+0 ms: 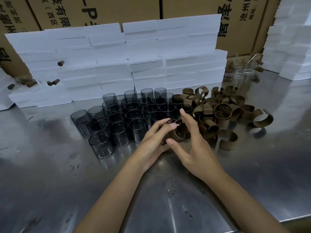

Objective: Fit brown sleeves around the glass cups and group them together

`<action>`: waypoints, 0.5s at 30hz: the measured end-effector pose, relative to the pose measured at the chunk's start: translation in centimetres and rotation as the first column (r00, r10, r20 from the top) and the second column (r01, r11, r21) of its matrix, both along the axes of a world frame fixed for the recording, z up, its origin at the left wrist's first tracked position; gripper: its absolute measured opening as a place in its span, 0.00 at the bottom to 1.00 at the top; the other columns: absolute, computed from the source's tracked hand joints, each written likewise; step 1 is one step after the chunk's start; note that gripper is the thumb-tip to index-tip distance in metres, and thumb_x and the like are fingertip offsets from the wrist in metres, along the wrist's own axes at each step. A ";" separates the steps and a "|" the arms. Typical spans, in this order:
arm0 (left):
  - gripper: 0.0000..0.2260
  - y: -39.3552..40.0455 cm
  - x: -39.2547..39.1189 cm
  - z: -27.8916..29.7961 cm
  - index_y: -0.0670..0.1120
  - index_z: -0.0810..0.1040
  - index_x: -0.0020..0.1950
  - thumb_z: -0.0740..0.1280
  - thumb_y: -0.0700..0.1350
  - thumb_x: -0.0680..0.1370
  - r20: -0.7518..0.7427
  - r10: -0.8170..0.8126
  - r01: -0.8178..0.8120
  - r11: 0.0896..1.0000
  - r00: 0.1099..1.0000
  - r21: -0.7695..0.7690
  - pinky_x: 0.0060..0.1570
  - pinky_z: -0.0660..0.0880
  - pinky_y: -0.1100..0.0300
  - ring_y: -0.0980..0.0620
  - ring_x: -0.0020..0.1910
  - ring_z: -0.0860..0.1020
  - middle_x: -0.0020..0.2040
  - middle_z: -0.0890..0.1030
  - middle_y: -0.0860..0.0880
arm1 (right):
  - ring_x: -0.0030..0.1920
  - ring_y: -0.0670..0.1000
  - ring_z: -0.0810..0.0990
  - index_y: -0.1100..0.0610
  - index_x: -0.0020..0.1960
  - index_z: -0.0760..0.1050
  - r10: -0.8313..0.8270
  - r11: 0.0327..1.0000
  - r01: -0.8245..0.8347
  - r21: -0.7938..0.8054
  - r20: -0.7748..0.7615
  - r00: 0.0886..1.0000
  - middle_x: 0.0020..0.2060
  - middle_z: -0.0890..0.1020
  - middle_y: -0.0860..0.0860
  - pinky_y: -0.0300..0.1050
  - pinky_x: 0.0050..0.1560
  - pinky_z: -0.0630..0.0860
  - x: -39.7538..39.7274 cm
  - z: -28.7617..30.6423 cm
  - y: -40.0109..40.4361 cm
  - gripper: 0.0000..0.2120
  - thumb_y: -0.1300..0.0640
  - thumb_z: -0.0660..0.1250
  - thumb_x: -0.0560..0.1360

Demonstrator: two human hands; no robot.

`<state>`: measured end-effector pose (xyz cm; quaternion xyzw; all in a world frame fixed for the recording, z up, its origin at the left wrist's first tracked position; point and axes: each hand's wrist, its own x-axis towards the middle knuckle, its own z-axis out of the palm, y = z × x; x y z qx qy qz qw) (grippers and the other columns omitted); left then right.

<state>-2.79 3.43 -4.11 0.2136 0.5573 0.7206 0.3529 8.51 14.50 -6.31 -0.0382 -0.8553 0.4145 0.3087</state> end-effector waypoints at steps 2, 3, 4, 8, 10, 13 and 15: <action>0.32 0.0 0.0 0.0 0.49 0.78 0.70 0.77 0.53 0.66 0.018 -0.040 0.040 0.999 0.999 0.009 0.62 0.80 0.50 0.43 0.67 0.80 0.67 0.80 0.39 | 0.76 0.30 0.58 0.37 0.82 0.44 -0.035 0.999 0.035 -0.038 -0.016 0.999 0.77 0.63 0.35 0.19 0.64 0.59 -0.1 -0.1 0.0 0.42 0.45 0.69 0.79; 0.33 0.0 0.0 0.0 0.49 0.77 0.71 0.77 0.52 0.66 0.030 -0.062 0.061 0.998 0.998 0.016 0.61 0.80 0.51 0.43 0.67 0.79 0.67 0.79 0.38 | 0.76 0.32 0.59 0.37 0.82 0.44 -0.048 0.997 0.047 -0.057 -0.024 0.999 0.78 0.64 0.41 0.19 0.64 0.60 -0.2 -0.1 0.0 0.43 0.48 0.70 0.80; 0.33 0.0 0.1 0.1 0.49 0.77 0.71 0.76 0.52 0.66 0.035 -0.080 0.079 0.997 0.996 0.016 0.59 0.80 0.53 0.44 0.66 0.80 0.67 0.80 0.38 | 0.77 0.33 0.59 0.37 0.82 0.44 -0.050 0.997 0.047 -0.068 -0.031 0.998 0.78 0.64 0.44 0.21 0.65 0.61 -0.2 -0.2 0.1 0.43 0.50 0.70 0.80; 0.33 0.1 0.6 0.1 0.50 0.78 0.69 0.78 0.54 0.65 0.020 -0.069 0.069 0.998 0.997 0.015 0.50 0.81 0.58 0.52 0.55 0.84 0.59 0.84 0.45 | 0.80 0.37 0.56 0.39 0.83 0.46 -0.006 0.999 0.005 -0.037 -0.039 0.999 0.79 0.58 0.33 0.35 0.72 0.60 -0.2 -0.2 0.2 0.43 0.55 0.70 0.79; 0.32 0.2 0.7 0.0 0.49 0.79 0.68 0.79 0.54 0.64 0.018 -0.037 0.037 0.999 0.999 0.021 0.51 0.82 0.56 0.51 0.55 0.84 0.60 0.84 0.45 | 0.78 0.34 0.55 0.39 0.83 0.46 0.017 0.997 -0.020 -0.081 -0.038 0.999 0.77 0.57 0.29 0.34 0.71 0.60 -0.1 0.0 0.0 0.45 0.56 0.70 0.76; 0.31 0.1 0.7 0.1 0.46 0.80 0.67 0.78 0.52 0.64 0.029 -0.030 0.028 0.998 0.999 0.052 0.52 0.82 0.54 0.46 0.57 0.83 0.61 0.83 0.42 | 0.75 0.29 0.58 0.38 0.82 0.50 0.044 0.917 -0.069 -0.394 -0.070 0.997 0.77 0.60 0.33 0.34 0.71 0.63 0.1 0.8 -0.4 0.44 0.45 0.69 0.71; 0.31 0.0 0.6 0.1 0.45 0.79 0.67 0.77 0.51 0.65 0.035 -0.044 0.041 0.996 0.998 0.079 0.53 0.82 0.53 0.45 0.57 0.83 0.60 0.83 0.41 | 0.68 0.25 0.66 0.40 0.79 0.58 -0.019 0.838 -0.016 -0.546 -0.058 0.998 0.75 0.66 0.37 0.33 0.68 0.69 0.0 1.5 -0.9 0.41 0.34 0.72 0.72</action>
